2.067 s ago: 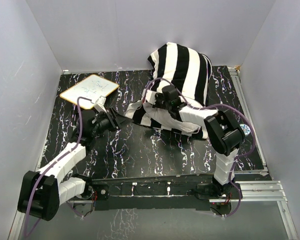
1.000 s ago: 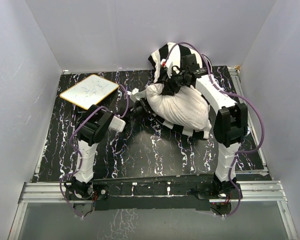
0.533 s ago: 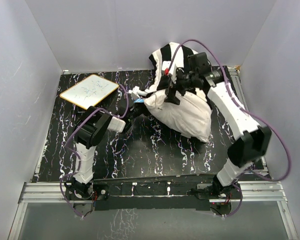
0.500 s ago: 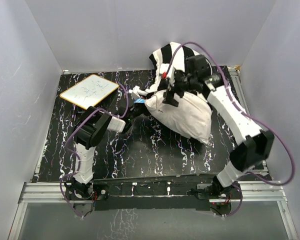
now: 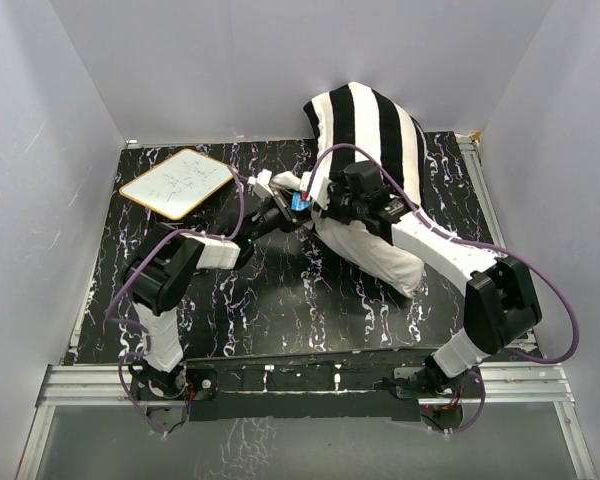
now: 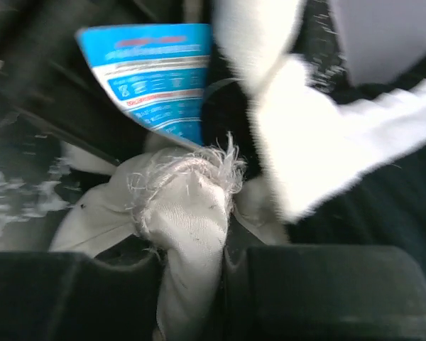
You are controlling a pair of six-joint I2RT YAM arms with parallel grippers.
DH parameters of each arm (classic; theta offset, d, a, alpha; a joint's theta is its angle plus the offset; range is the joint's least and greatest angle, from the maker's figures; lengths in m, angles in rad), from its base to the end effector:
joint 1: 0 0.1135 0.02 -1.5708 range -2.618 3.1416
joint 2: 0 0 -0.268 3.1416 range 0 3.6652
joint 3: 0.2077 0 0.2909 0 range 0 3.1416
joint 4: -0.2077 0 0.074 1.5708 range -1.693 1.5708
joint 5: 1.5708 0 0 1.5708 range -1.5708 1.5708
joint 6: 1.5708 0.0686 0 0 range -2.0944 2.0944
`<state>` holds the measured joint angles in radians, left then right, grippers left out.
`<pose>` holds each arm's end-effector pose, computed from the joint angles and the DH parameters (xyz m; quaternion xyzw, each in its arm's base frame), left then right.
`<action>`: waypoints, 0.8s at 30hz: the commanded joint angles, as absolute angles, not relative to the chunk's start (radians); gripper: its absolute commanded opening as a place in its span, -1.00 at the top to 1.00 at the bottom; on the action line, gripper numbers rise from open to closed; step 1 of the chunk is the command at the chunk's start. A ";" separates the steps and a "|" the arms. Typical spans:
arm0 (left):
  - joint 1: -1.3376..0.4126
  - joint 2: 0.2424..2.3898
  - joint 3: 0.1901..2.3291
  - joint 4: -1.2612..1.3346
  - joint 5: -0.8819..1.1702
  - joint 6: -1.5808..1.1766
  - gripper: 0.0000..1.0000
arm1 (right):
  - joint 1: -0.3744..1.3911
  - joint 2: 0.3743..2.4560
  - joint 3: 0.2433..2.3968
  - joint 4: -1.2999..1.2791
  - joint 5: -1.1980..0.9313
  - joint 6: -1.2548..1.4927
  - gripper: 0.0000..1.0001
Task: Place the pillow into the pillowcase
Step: Stuff the pillow into the pillowcase.
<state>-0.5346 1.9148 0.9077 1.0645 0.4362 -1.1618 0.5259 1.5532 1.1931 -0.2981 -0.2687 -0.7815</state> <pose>0.3717 -0.2538 0.1651 -0.0571 0.6861 -0.6307 0.3580 0.3486 0.2234 0.2516 -0.5878 0.6703 0.0636 0.4484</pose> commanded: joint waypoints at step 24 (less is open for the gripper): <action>-0.413 1.564 0.680 1.146 0.600 -1.140 1.00 | 0.322 2.016 1.155 0.264 0.163 -1.095 0.81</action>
